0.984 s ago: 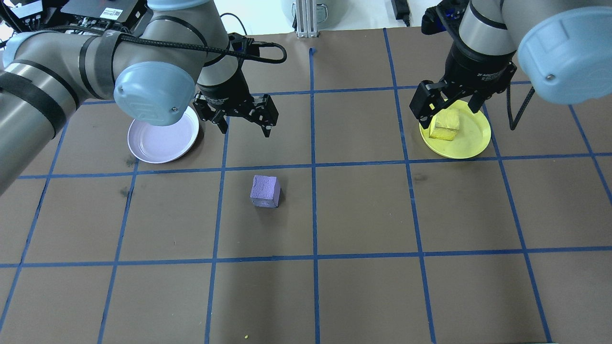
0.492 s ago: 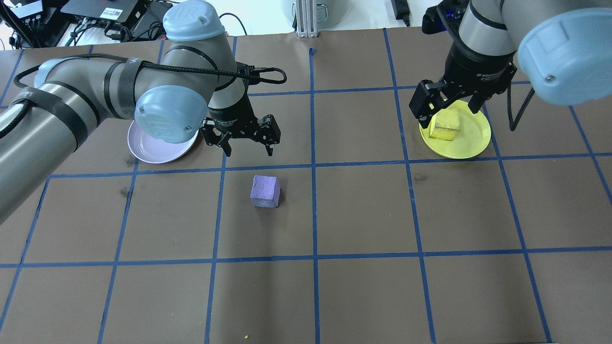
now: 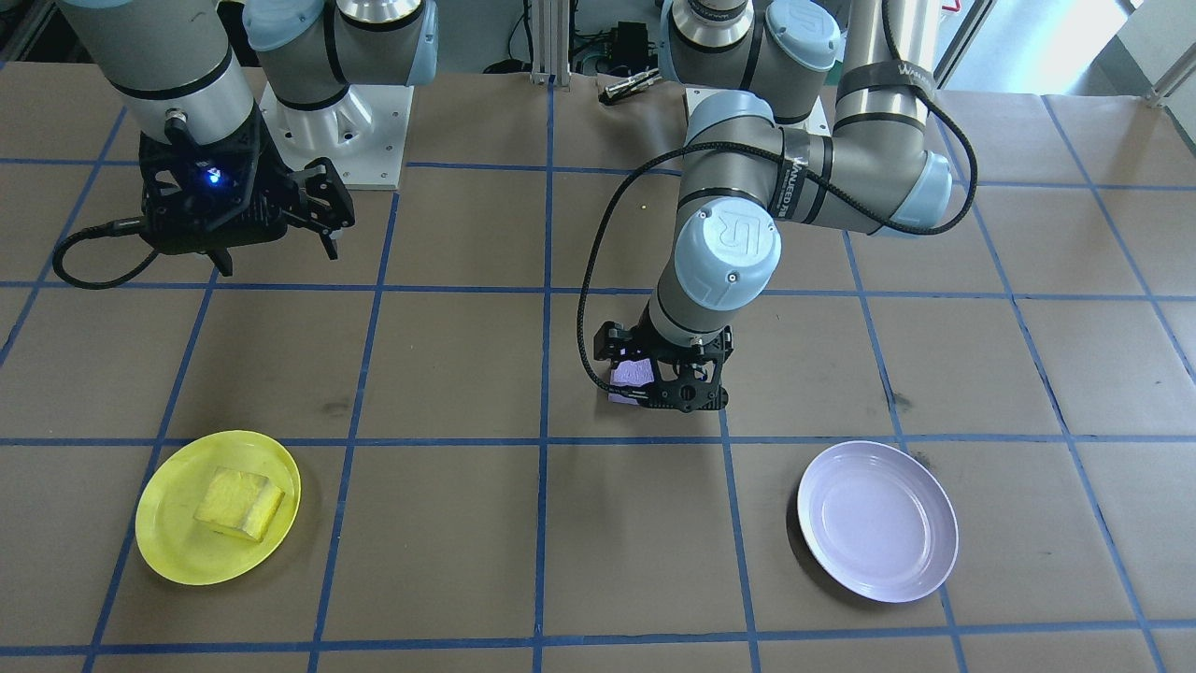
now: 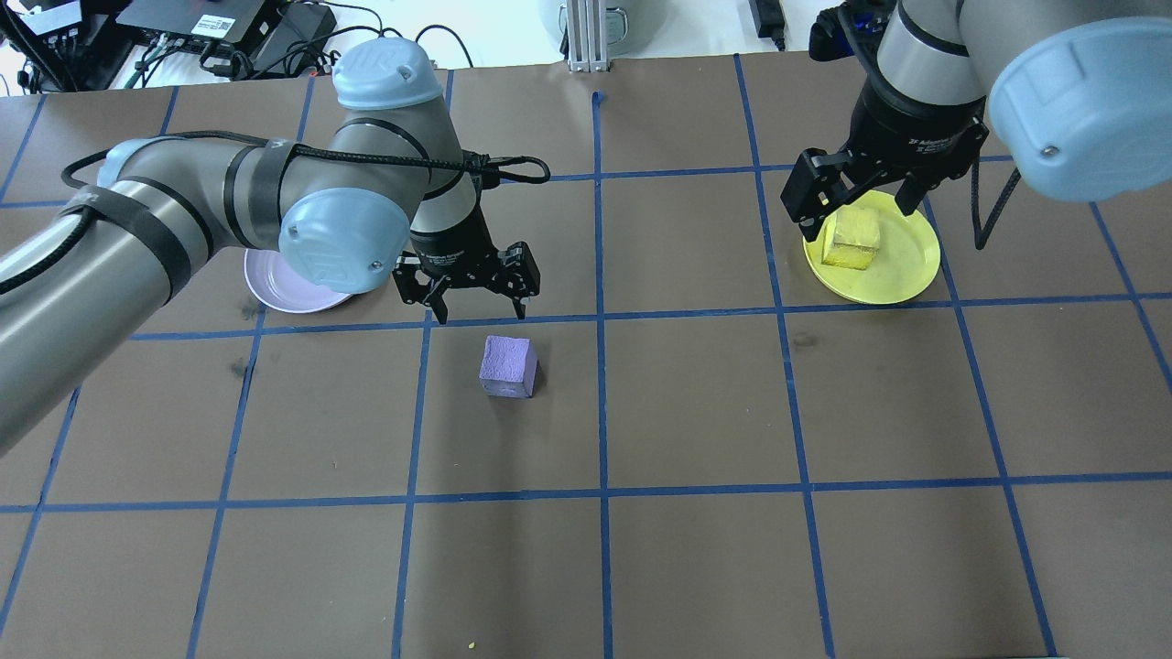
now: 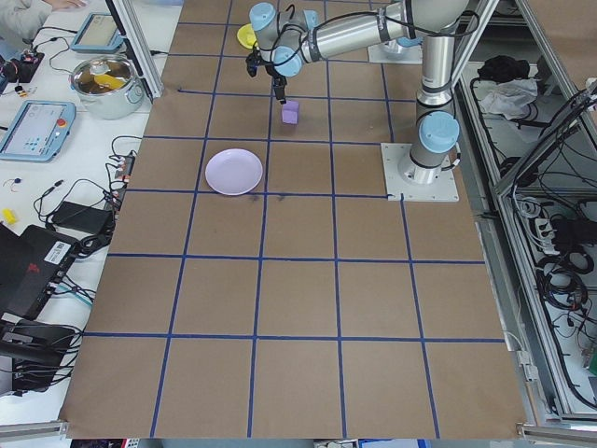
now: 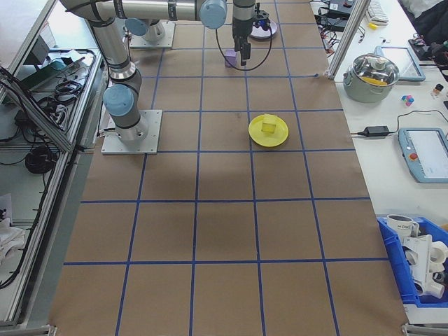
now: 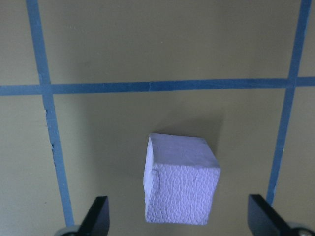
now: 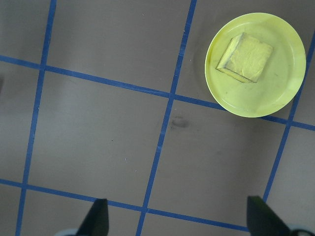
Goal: Sort blocks by color into plates
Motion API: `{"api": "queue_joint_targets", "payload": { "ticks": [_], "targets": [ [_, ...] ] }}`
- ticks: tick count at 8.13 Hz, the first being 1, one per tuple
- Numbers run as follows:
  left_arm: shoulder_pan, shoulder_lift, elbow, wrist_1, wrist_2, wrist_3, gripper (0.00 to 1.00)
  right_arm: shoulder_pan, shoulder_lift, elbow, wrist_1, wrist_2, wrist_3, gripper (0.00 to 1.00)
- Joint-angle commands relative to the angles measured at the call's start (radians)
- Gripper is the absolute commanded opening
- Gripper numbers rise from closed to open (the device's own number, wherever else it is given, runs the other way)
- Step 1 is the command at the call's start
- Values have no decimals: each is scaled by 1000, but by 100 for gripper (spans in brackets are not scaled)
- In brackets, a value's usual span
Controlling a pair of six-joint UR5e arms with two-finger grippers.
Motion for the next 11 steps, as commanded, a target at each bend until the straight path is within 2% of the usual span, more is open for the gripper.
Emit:
{"api": "queue_joint_targets", "payload": {
  "ticks": [1, 6, 11],
  "targets": [
    [-4, -30, -14, 33, -4, -4, 100, 1, -1, -1, 1, -7, 1, 100],
    [-14, -36, -68, 23, -4, -4, 100, 1, 2, 1, 7, -1, 1, 100],
    [-15, -54, -71, 22, 1, -4, 100, 1, 5, 8, 4, 4, 1, 100]
  ]
}}
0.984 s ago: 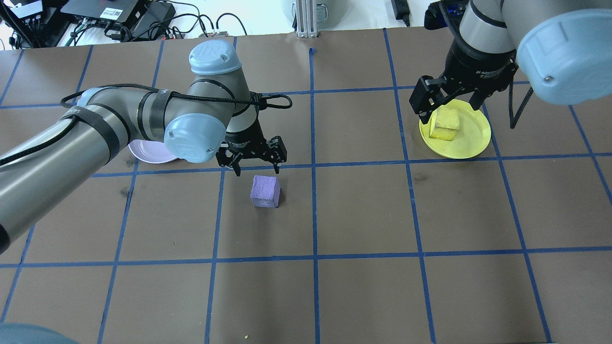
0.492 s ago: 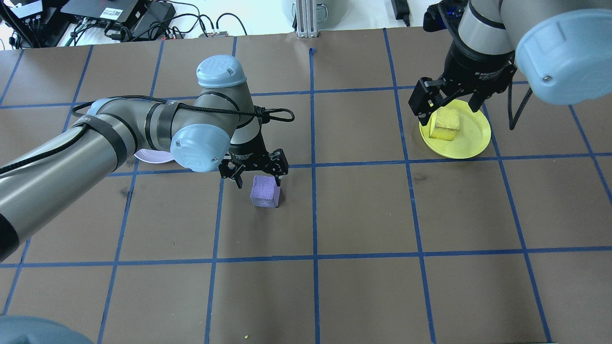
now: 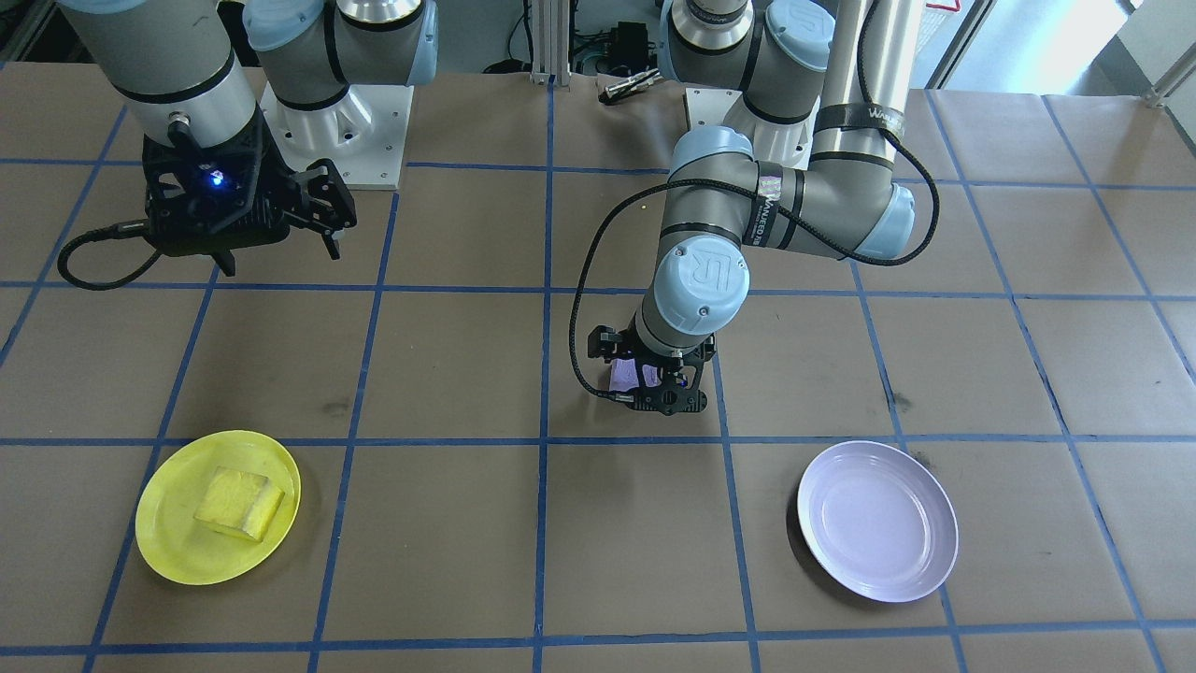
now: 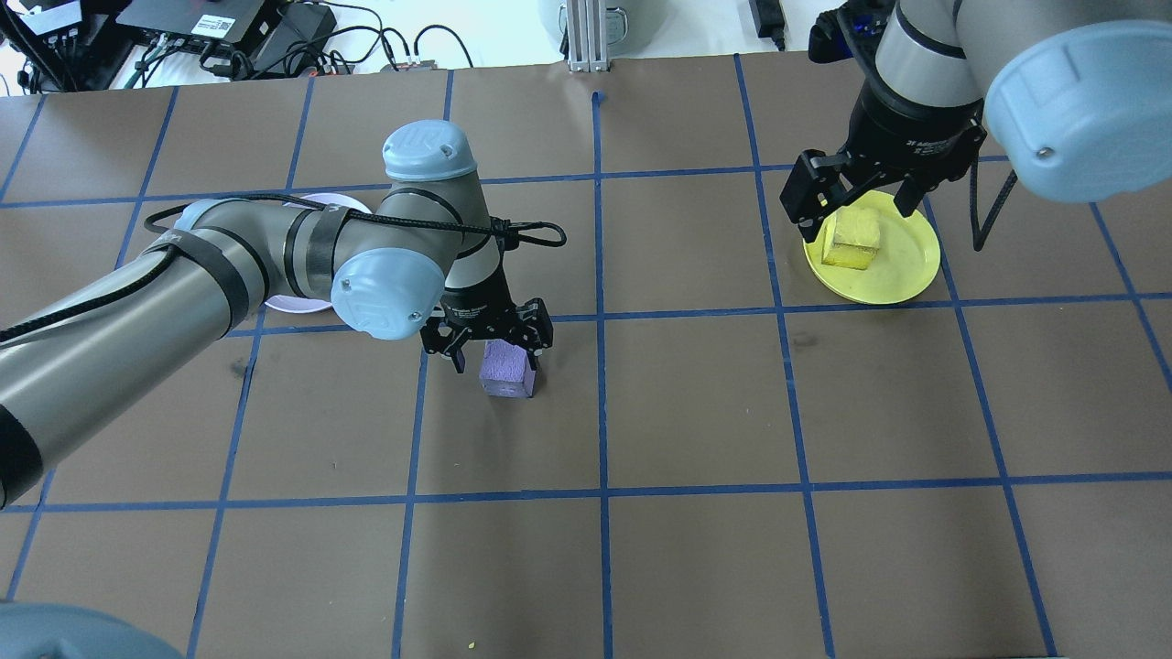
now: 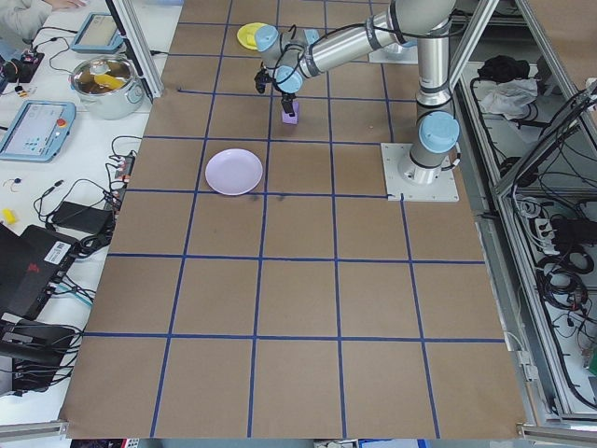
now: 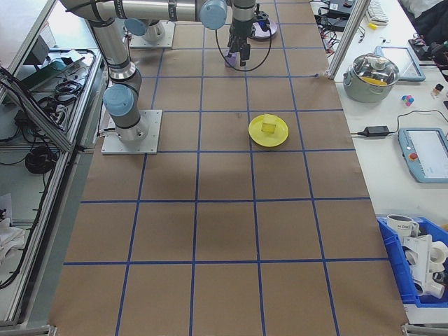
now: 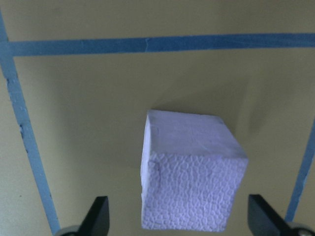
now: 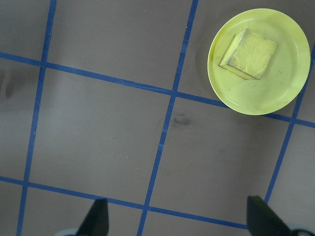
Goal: Sort blocks by color into plates
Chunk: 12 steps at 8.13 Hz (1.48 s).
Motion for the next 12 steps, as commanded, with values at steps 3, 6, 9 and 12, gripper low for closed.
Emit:
{"api": "queue_joint_targets", "payload": {
  "ticks": [3, 6, 9, 12],
  "targets": [
    [-6, -29, 1, 13, -1, 5, 100, -2, 2, 4, -9, -15, 1, 100],
    [-6, -17, 1, 12, -1, 106, 54, -2, 2, 5, -7, -7, -1, 100],
    [-5, -10, 10, 12, 10, 126, 6, -2, 2, 5, -6, -18, 1, 100],
    [36, 56, 75, -156, 69, 143, 0, -2, 4, 9, 5, -23, 1, 100]
  ]
}}
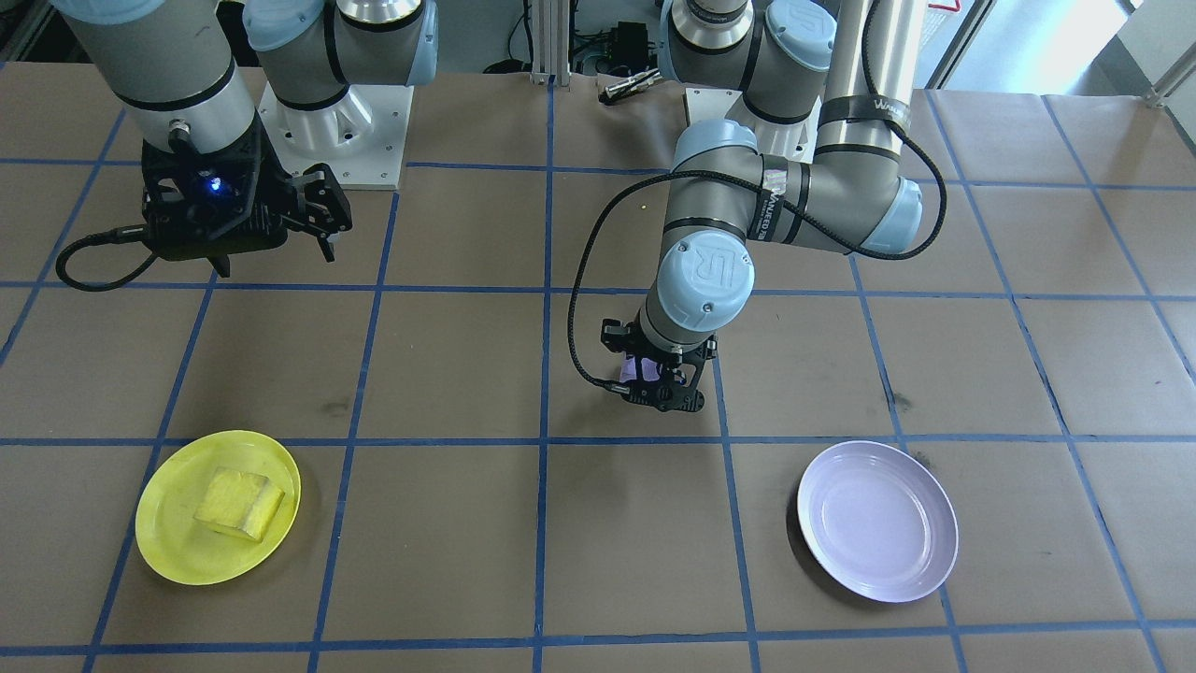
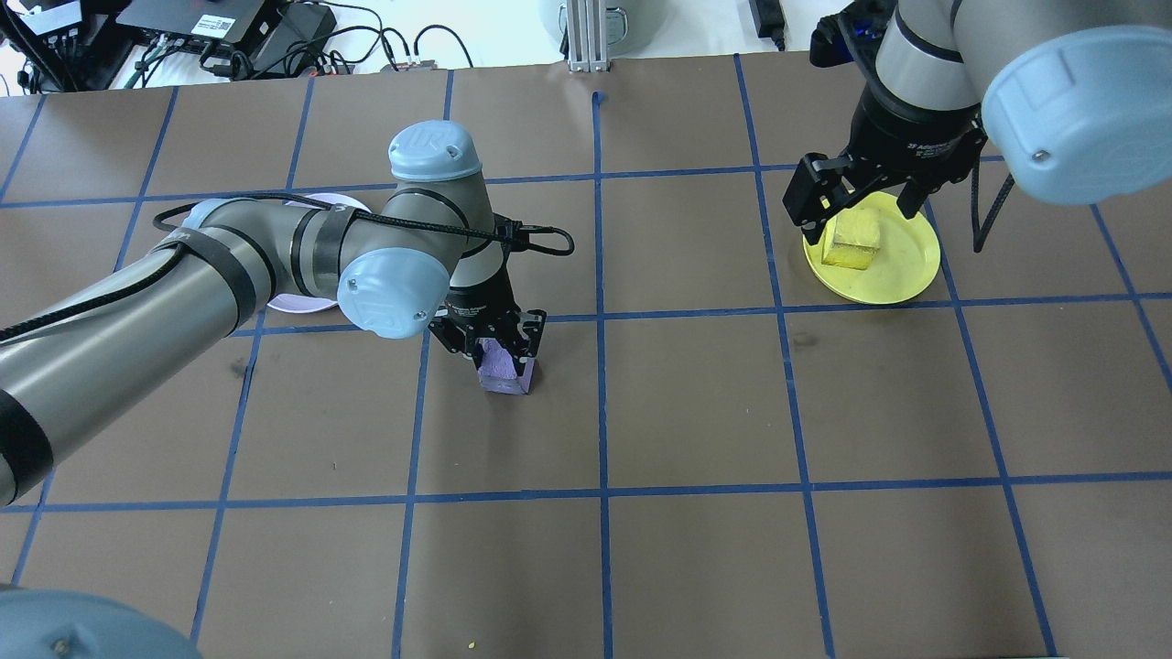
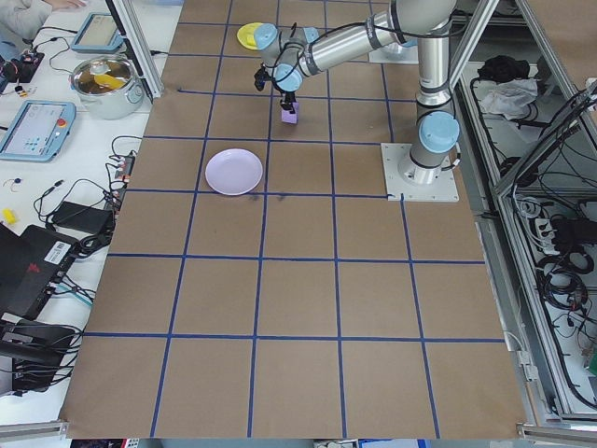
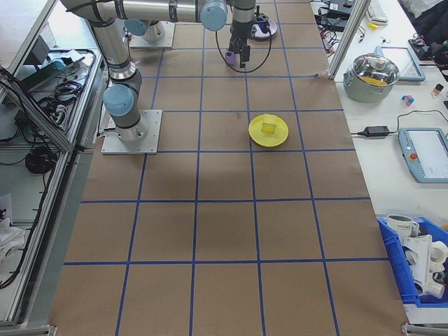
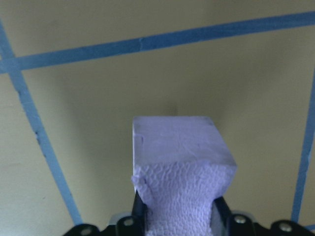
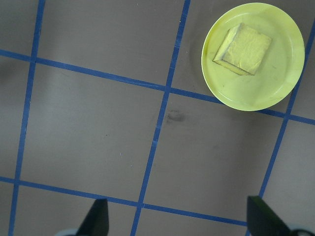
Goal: Sort blocks by color into plates
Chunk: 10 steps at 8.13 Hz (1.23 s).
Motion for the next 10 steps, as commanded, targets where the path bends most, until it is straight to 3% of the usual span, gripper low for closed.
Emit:
{"api": "queue_joint_targets", "payload": {
  "ticks": [1, 3, 4, 5, 7, 10],
  "targets": [
    [64, 46, 151, -214, 90, 69, 0, 0, -2, 8, 4, -6, 41, 100],
    [170, 9, 384, -361, 91, 204, 1, 2, -8, 11, 10, -12, 72, 100],
    [216, -20, 452, -361, 92, 264, 1, 0, -6, 11, 10, -15, 71, 100],
    [279, -56, 494, -358, 127, 308, 1, -2, -8, 9, 1, -15, 57, 100],
    [399, -107, 503, -306, 150, 338, 1, -2, -6, 11, -7, -12, 58, 100],
    [422, -193, 506, -257, 143, 327, 2, -2, -6, 11, -2, -14, 55, 100]
  ]
}}
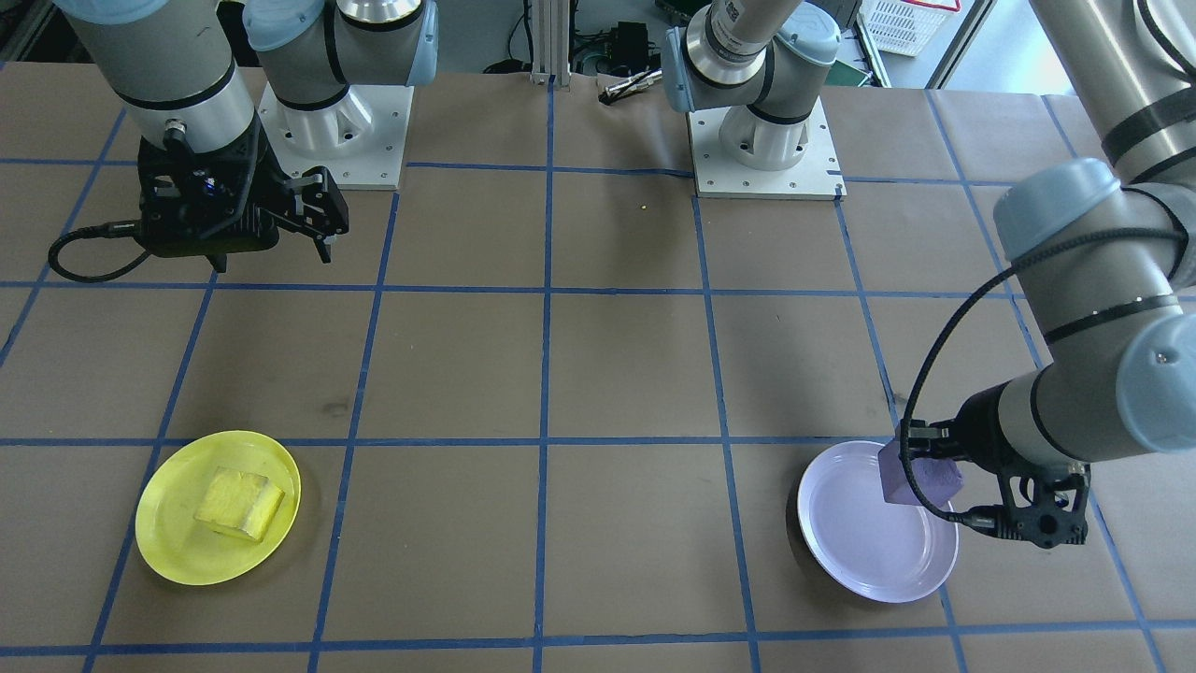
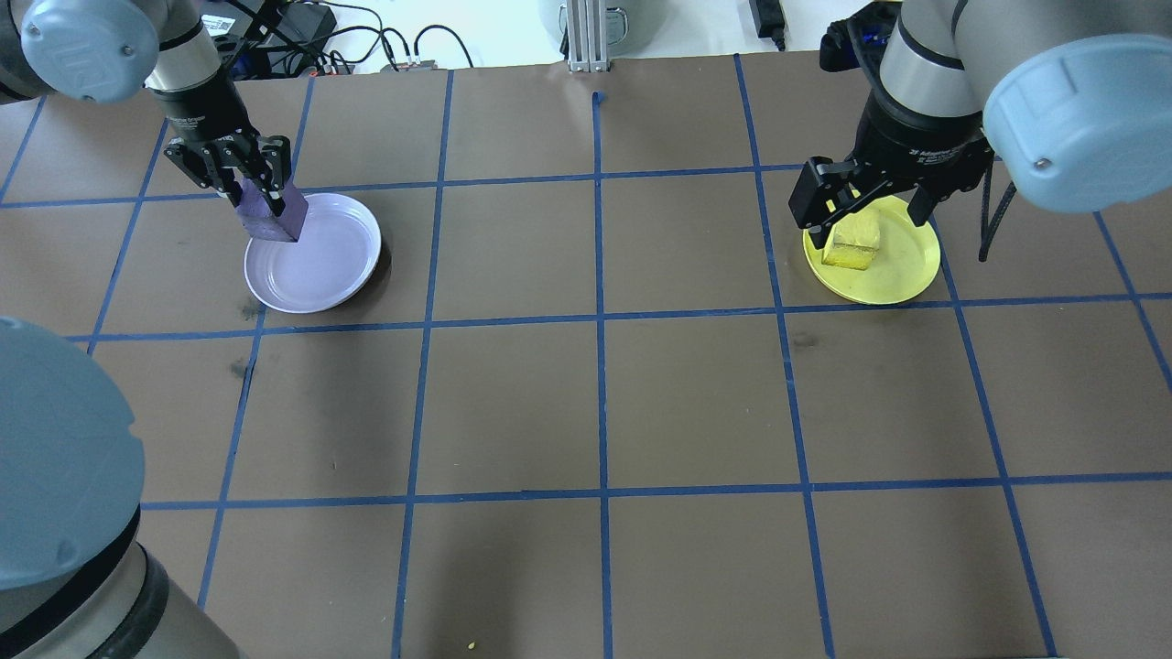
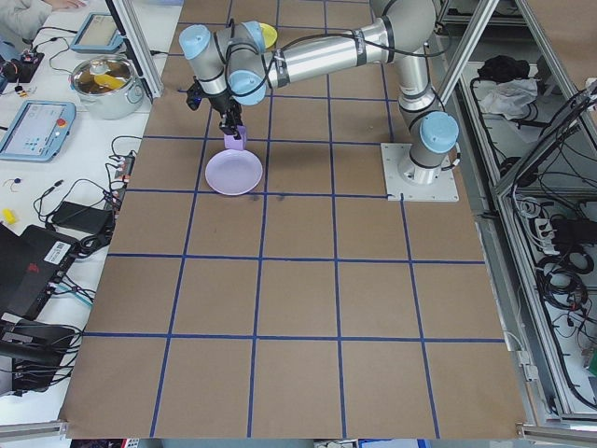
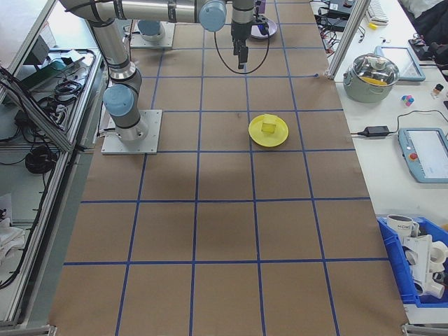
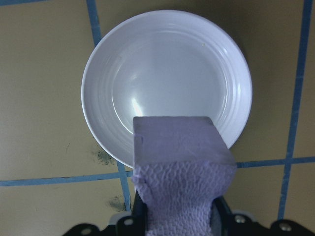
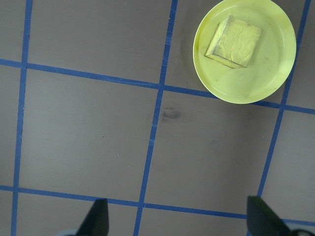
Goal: Sort blocks by color into plates
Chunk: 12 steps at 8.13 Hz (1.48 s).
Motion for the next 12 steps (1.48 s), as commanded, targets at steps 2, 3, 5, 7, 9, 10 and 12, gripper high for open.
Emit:
{"api": "queue_joint_targets", "payload": {
  "ticks": [2, 3, 5, 7, 9, 10, 12],
  "targets": [
    [14, -87, 2, 60, -47, -20, 2, 0, 1, 0, 1, 0, -7, 100],
    [14, -104, 1, 68, -50, -20, 2, 0, 1, 0, 0, -2, -7, 100],
    [14, -130, 1, 97, -47, -20, 3, 0, 1, 0, -2, -15, -7, 100],
    [14, -141, -6, 132, -38, -21, 24, 0, -1, 0, 0, -16, -9, 100],
    [14, -139, -12, 158, -46, -32, 64, 0, 1, 0, -2, -17, -9, 100],
    [14, -145, -12, 190, -49, -34, 84, 0, 1, 0, -2, -17, -9, 100],
    [14, -145, -7, 191, -50, -34, 88, 0, 1, 2, 1, -19, -9, 100]
  ]
}}
